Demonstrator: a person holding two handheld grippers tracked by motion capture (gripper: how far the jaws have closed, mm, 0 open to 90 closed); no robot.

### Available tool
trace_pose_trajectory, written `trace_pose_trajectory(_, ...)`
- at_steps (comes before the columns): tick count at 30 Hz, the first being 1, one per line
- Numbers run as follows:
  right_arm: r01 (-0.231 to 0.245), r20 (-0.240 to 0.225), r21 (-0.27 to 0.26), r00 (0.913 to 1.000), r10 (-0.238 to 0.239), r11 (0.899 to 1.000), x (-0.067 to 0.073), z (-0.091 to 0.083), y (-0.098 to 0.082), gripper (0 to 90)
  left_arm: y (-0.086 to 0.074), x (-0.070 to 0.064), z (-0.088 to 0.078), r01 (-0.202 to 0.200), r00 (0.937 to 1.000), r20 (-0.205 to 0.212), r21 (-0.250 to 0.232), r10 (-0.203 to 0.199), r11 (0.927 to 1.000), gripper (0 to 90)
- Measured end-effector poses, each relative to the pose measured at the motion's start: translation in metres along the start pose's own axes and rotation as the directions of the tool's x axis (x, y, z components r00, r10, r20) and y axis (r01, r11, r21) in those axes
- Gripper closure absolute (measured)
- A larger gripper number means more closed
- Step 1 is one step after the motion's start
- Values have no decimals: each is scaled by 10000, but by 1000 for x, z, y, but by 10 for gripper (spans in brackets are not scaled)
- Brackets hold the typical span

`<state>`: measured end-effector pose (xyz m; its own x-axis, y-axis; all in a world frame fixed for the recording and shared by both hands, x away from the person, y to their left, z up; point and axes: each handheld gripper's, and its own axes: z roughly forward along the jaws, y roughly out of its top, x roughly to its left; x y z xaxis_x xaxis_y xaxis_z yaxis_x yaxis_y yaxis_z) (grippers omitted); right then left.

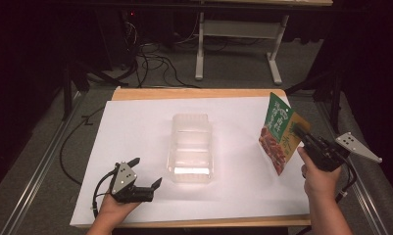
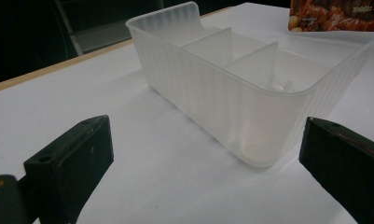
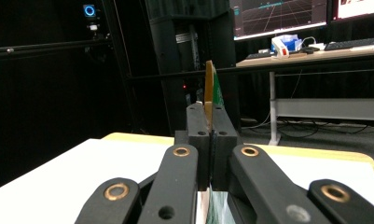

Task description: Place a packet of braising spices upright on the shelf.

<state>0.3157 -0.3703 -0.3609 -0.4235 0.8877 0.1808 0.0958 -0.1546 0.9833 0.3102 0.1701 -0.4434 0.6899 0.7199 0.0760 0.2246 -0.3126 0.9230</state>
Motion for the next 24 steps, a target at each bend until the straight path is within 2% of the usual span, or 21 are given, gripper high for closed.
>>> trace_pose_trajectory(11, 245, -85, -17, 9997, -245, 9997, 4, 0, 3, 900, 0, 0, 0, -5, 10000, -16, -29, 5, 10000, 36)
trace_pose_trajectory(16, 587, -72, 86, 9983, -587, 9982, 6, 1, 3, 900, 0, 0, 1, 21, 10000, -45, -16, -21, 10000, 36)
trace_pose_trajectory(24, 1008, -566, 308, 9935, -990, 9944, 12, 10, 6, 900, -1, 1, 0, 135, 9999, -46, -51, -135, 9999, 36)
